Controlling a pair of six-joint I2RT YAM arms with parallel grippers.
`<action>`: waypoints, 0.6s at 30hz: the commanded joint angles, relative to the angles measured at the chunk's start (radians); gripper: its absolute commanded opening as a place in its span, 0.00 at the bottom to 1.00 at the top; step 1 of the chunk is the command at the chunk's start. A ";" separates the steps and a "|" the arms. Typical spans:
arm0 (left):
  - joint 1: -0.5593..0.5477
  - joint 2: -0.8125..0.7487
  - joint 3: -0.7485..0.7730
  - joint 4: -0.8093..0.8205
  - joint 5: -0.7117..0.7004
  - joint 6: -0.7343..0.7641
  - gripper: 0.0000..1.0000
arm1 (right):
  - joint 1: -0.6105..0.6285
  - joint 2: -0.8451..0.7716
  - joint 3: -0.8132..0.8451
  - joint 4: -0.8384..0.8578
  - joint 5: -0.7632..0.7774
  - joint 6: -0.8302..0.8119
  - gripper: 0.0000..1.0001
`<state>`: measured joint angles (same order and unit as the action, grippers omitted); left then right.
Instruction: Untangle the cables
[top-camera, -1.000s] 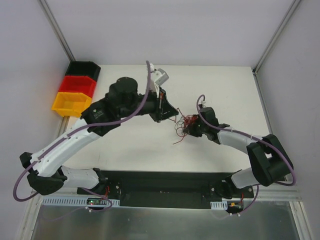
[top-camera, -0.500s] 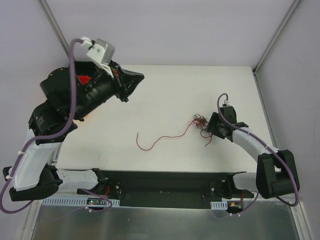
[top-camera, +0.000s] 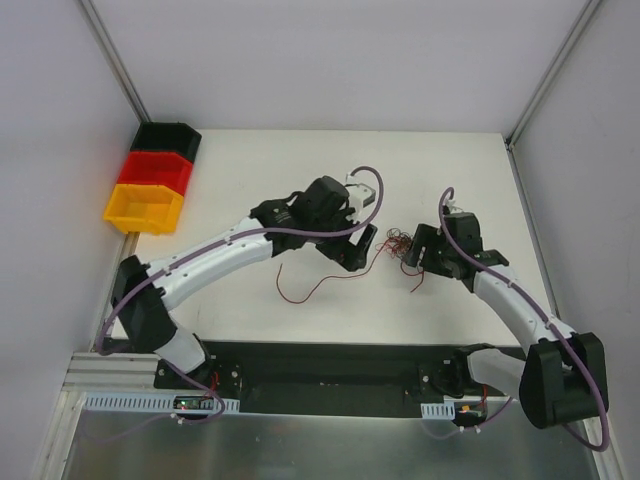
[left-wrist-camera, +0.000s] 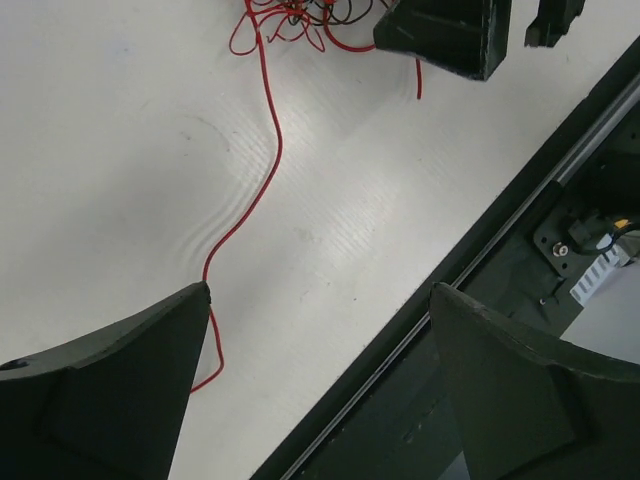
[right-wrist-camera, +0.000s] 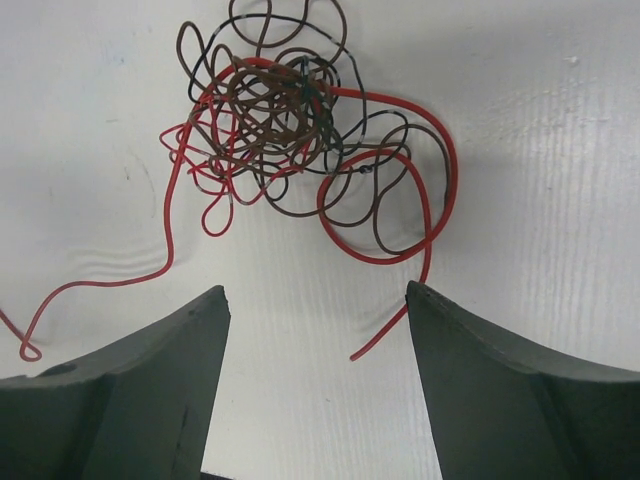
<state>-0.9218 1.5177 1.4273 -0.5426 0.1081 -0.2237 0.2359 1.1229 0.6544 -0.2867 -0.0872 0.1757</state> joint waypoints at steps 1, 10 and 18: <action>0.075 0.100 0.005 0.188 0.172 -0.051 0.89 | 0.003 0.044 0.037 0.026 -0.074 0.039 0.73; 0.147 0.441 0.099 0.331 0.363 -0.161 0.48 | 0.000 0.118 0.037 0.080 -0.106 0.116 0.72; 0.140 0.526 0.041 0.474 0.436 -0.233 0.50 | 0.000 0.152 0.024 0.167 -0.102 0.091 0.72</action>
<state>-0.7719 2.0502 1.4803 -0.1860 0.4759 -0.4068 0.2359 1.2434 0.6643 -0.2024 -0.1741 0.2722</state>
